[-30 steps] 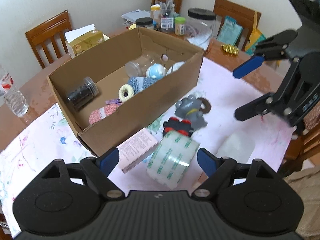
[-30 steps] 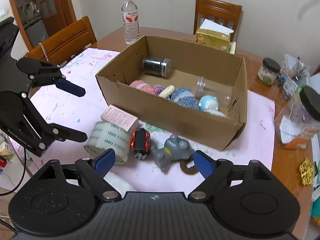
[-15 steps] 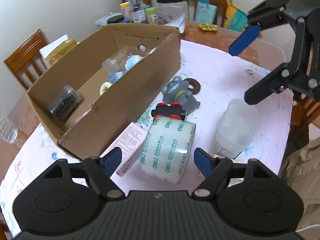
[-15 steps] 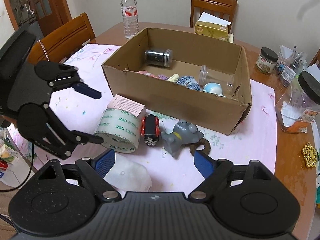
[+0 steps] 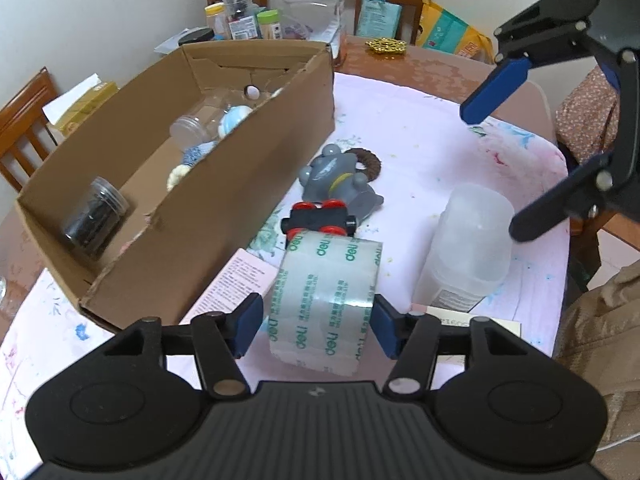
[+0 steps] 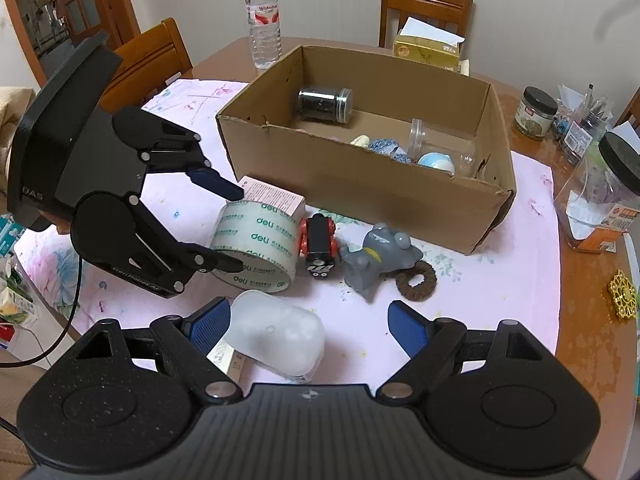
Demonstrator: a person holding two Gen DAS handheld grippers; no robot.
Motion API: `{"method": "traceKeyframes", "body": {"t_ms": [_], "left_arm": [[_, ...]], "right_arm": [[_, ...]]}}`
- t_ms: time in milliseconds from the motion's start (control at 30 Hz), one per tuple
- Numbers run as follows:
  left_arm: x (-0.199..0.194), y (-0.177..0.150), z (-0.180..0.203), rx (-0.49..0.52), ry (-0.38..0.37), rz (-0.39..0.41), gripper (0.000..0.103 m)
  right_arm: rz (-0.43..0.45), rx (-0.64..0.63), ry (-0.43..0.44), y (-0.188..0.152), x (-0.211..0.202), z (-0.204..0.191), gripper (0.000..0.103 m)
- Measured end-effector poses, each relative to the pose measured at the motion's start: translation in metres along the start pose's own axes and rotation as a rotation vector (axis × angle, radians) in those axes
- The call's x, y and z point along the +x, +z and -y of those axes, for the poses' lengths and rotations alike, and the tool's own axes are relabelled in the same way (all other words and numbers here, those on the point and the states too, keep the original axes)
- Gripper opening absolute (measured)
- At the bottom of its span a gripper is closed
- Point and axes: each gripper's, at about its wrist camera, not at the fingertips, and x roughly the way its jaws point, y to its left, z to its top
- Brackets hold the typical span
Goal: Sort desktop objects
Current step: 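Grasp the clear deli tape roll with left gripper while right grasps the white plastic container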
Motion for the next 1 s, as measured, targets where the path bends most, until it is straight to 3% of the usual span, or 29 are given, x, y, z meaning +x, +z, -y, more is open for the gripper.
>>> {"method": "traceKeyframes", "body": {"t_ms": [200,733,900,1000], "left_arm": [[0.005,-0.002,0.0,-0.001,-0.006,-0.008,0.048],[0.004,-0.002,-0.005,-0.027,-0.02,-0.006,0.048],[0.001,-0.002,-0.008,-0.038,-0.017,-0.001,0.048],[-0.001,-0.002,-0.009,-0.043,-0.017,0.003,0.048]], "right_arm": [[-0.009,0.011,-0.007,-0.003,0.01,-0.01,0.089],[-0.07,0.061,-0.021,-0.012,0.049,-0.024,0.088],[-0.097,0.08,-0.027,-0.013,0.059,-0.023,0.075],[-0.099,0.091,-0.026,-0.013,0.059,-0.021,0.074]]}}
